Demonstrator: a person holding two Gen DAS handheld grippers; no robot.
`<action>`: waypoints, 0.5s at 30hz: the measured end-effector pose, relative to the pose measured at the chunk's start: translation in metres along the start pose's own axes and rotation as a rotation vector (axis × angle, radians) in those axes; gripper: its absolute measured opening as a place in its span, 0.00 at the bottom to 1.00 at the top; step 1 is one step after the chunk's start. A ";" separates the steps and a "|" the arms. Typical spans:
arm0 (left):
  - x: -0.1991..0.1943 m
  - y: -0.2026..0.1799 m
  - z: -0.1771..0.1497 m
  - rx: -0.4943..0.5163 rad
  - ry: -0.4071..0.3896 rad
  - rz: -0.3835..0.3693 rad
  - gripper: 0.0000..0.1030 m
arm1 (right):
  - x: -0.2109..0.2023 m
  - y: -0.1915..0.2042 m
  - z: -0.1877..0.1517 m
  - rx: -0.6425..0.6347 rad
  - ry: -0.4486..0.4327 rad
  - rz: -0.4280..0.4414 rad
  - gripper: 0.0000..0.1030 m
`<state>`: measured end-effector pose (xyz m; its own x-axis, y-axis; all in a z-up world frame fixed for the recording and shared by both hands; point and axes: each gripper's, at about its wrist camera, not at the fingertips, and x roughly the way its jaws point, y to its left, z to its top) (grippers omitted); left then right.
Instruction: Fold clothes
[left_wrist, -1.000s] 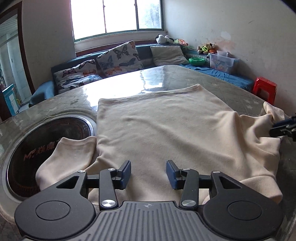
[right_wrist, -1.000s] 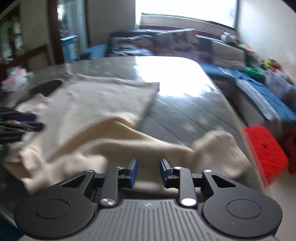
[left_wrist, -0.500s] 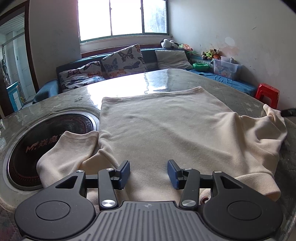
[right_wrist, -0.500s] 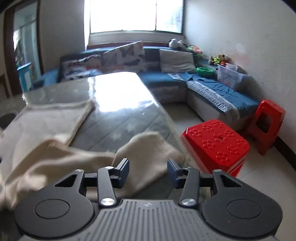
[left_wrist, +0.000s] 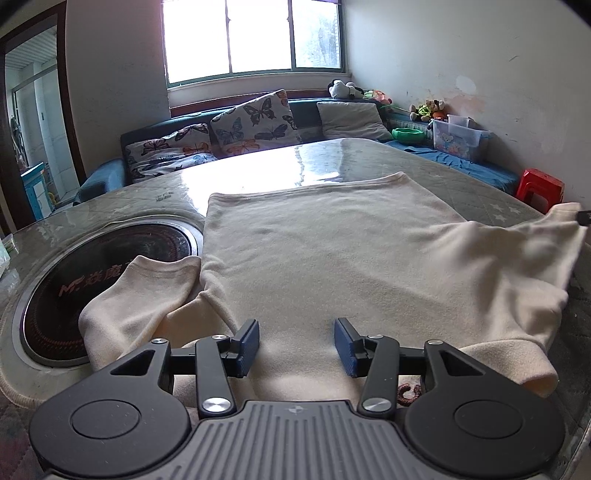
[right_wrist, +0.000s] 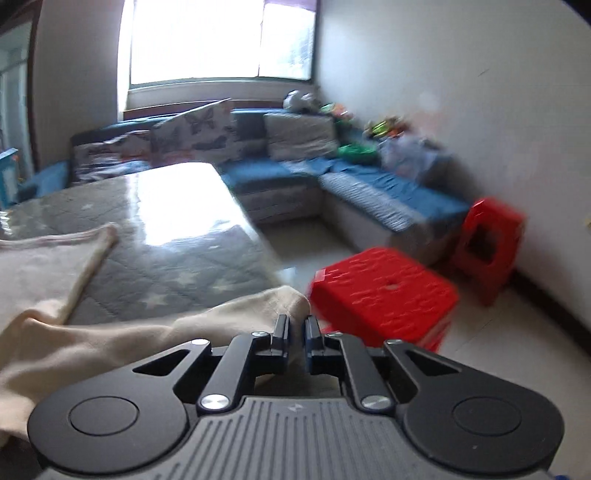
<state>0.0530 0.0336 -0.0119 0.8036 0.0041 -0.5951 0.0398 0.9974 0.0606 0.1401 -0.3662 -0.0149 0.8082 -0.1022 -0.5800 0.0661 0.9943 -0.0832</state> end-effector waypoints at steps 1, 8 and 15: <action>0.000 0.000 0.000 0.001 0.000 -0.001 0.47 | -0.001 -0.002 -0.002 -0.002 0.007 -0.017 0.09; -0.001 0.000 -0.001 0.002 -0.002 -0.002 0.47 | -0.010 -0.005 -0.007 0.029 -0.013 0.018 0.19; -0.004 0.000 -0.003 0.003 -0.004 -0.005 0.48 | -0.004 0.041 -0.003 -0.018 0.022 0.276 0.40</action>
<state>0.0478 0.0337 -0.0121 0.8058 -0.0008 -0.5922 0.0451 0.9972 0.0599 0.1382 -0.3247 -0.0188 0.7811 0.1714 -0.6004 -0.1650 0.9841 0.0661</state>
